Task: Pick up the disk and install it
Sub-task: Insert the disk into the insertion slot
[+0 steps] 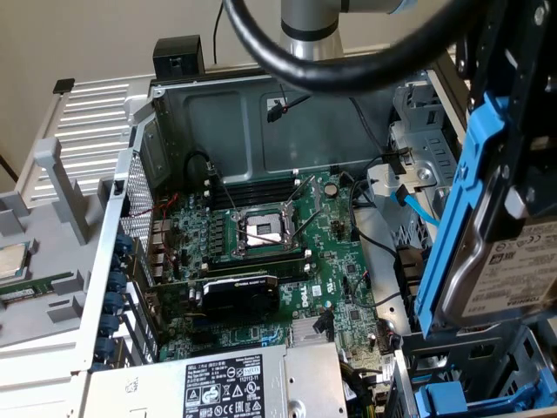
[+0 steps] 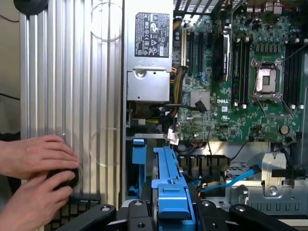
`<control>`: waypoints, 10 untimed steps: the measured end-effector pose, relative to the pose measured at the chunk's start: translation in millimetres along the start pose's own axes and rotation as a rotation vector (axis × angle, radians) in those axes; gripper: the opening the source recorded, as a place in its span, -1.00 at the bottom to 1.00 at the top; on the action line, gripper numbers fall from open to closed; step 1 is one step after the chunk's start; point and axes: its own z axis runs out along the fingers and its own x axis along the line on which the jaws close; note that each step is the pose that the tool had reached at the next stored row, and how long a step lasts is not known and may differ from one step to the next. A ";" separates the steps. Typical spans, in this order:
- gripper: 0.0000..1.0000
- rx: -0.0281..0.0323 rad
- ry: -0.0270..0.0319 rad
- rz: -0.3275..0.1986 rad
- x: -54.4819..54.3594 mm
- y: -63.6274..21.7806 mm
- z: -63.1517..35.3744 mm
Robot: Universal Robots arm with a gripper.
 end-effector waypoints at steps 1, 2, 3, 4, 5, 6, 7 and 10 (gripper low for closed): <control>-0.25 0.0000 0.0000 0.000 0.8 0.1 1.2; -0.25 -0.0001 0.0003 0.000 2.0 0.1 1.9; -0.25 -0.0001 0.0001 0.000 3.2 0.1 2.5; -0.25 0.0000 0.0001 0.000 4.2 0.2 3.0; -0.25 0.0000 0.0002 0.000 4.8 0.2 3.3; -0.25 0.0000 -0.0001 0.000 5.1 0.3 4.1; -0.25 0.0000 0.0002 0.000 5.2 0.3 5.2; -0.25 -0.0001 0.0002 0.000 5.4 0.4 8.8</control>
